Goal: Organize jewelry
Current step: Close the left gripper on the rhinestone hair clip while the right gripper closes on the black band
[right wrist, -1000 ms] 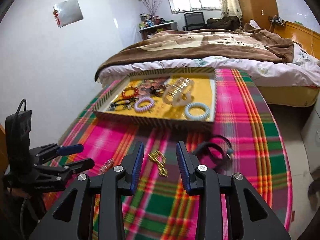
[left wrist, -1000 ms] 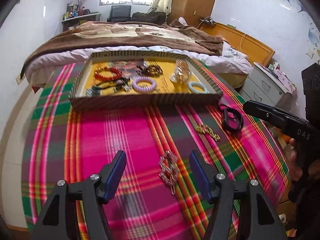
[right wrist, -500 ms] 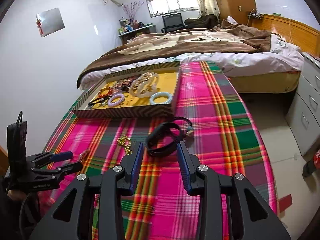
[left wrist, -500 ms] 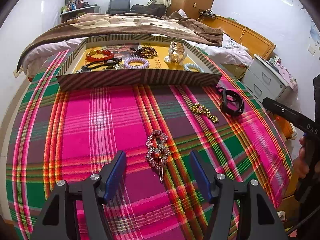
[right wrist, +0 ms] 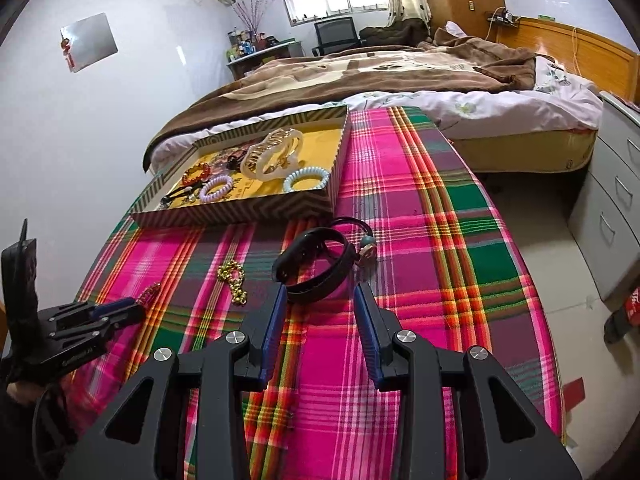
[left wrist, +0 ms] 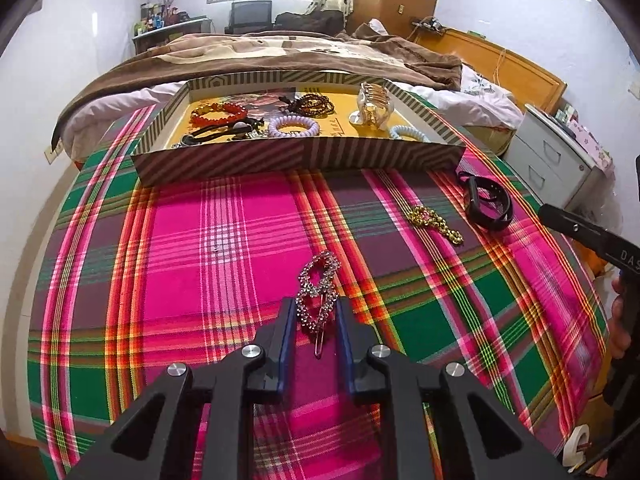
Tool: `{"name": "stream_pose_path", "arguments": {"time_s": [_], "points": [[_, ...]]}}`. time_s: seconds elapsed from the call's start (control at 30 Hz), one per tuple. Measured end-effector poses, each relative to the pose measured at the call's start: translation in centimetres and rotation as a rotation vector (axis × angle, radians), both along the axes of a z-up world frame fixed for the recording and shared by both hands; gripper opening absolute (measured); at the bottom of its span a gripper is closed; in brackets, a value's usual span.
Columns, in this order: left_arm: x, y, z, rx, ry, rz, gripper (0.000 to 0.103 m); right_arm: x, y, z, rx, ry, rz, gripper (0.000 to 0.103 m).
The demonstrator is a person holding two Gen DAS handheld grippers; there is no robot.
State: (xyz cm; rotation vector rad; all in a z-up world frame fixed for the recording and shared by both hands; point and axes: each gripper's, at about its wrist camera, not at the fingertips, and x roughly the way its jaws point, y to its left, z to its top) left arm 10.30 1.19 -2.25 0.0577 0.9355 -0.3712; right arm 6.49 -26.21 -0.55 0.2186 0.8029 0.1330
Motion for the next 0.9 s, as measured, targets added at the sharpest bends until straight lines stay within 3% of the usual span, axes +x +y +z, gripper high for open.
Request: {"name": "stream_pose_path", "arguments": {"time_s": [0.23, 0.67, 0.73, 0.9], "points": [[0.1, 0.5, 0.2, -0.012, -0.011, 0.02, 0.014, 2.0, 0.4, -0.4, -0.014, 0.03, -0.022, 0.036], [0.3, 0.9, 0.5, -0.028, -0.02, 0.03, 0.012, 3.9, 0.9, -1.6, -0.056, 0.1, -0.097, 0.036], [0.3, 0.9, 0.5, -0.029, -0.021, 0.034, 0.012, 4.0, 0.9, -1.6, -0.054, 0.106, -0.1, 0.025], [0.3, 1.0, 0.6, -0.033, -0.024, 0.037, 0.011, 3.8, 0.6, -1.4, -0.031, 0.093, -0.11, 0.014]]}}
